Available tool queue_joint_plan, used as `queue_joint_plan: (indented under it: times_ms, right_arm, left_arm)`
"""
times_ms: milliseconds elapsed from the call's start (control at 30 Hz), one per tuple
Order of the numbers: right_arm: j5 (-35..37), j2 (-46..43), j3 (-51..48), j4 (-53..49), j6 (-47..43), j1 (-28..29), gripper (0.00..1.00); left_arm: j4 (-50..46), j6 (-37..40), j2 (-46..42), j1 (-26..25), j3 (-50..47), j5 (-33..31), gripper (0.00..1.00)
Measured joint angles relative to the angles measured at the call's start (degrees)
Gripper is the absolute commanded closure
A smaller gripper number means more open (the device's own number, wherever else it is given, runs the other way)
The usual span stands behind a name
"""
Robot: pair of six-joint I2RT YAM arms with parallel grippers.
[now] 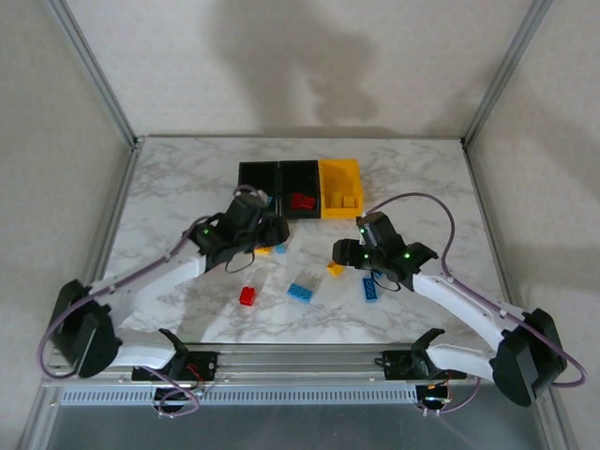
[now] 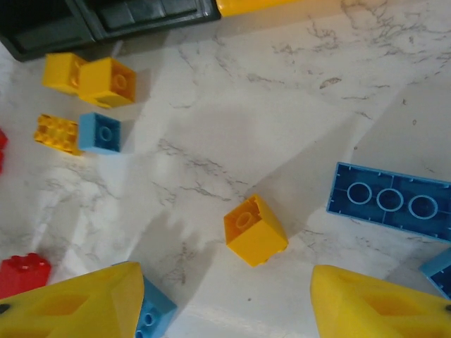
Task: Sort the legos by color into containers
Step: Pick up the lego from the center of the table.
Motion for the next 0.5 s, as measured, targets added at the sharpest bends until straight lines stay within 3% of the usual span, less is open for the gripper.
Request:
queue_joint_plan:
  times_ms: [267,500]
  right_arm:
    - [-0.50,11.65,1.84,1.22,-4.92,0.22,0.37]
    - [-0.70,17.51,1.95,3.91,-7.43,0.70,0.37]
  left_arm:
    - [2.05,-6.56,-16.24,-1.51,-17.35,1.97,0.33]
    - [2.23,-9.01,-19.06,-1.51,-20.26,1.92,0.33]
